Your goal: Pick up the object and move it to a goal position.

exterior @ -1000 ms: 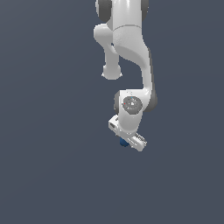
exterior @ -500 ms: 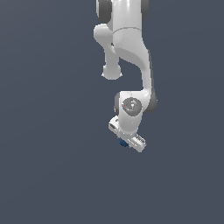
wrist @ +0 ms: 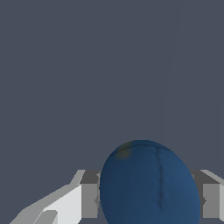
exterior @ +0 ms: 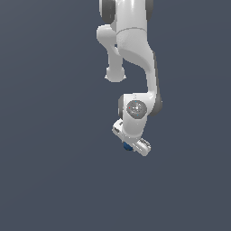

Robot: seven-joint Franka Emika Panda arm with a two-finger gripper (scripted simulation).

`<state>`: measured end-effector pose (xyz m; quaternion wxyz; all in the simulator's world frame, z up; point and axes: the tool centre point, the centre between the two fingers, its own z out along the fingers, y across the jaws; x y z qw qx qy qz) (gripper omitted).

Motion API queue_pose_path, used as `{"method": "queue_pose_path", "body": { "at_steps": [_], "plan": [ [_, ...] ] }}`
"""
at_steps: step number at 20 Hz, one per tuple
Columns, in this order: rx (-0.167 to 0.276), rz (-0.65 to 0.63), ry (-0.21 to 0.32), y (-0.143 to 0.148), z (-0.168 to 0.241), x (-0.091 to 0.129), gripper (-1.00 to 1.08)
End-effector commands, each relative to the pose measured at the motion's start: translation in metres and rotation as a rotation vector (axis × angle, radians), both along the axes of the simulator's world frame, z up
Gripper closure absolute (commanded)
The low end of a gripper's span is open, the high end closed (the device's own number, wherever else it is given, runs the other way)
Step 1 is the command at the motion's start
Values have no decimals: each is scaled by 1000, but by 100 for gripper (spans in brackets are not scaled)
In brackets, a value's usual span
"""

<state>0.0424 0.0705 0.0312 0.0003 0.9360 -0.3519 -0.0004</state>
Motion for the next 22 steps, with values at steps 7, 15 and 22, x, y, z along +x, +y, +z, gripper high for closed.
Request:
{"method": "queue_pose_path", "body": {
  "at_steps": [7,15,22],
  "plan": [
    [0,1,-1,21,6,-21,108],
    [0,1,-1,66,17,-66,108],
    [0,1,-1,100,25,-98,108]
  ]
}}
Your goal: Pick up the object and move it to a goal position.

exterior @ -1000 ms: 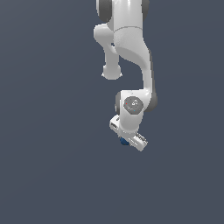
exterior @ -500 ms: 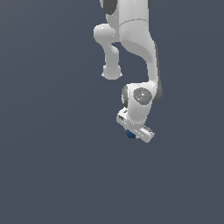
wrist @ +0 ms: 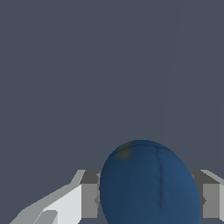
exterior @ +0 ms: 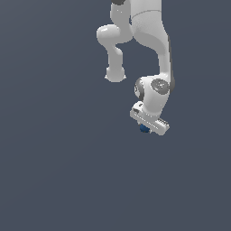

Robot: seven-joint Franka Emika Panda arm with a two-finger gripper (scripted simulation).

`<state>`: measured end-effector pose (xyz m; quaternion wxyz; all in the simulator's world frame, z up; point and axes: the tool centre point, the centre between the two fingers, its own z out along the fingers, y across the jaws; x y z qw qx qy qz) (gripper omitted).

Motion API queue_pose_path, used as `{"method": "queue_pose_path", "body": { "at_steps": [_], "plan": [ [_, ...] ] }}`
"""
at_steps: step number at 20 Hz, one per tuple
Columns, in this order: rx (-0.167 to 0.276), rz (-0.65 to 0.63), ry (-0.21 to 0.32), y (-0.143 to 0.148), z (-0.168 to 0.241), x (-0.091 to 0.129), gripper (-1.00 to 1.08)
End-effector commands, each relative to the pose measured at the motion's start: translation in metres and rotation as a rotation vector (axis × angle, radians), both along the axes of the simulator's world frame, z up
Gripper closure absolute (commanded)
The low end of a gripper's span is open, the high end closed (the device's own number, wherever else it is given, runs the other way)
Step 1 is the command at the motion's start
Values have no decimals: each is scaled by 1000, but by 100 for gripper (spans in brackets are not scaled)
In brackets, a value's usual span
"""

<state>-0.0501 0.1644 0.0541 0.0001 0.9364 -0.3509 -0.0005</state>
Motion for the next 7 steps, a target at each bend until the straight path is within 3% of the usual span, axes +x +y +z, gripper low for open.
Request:
{"method": "queue_pose_path", "body": {
  "at_steps": [1,7],
  "plan": [
    [0,-1,-1,9,3,-9,108],
    [0,-1,-1,20,5,-17,108]
  ]
}}
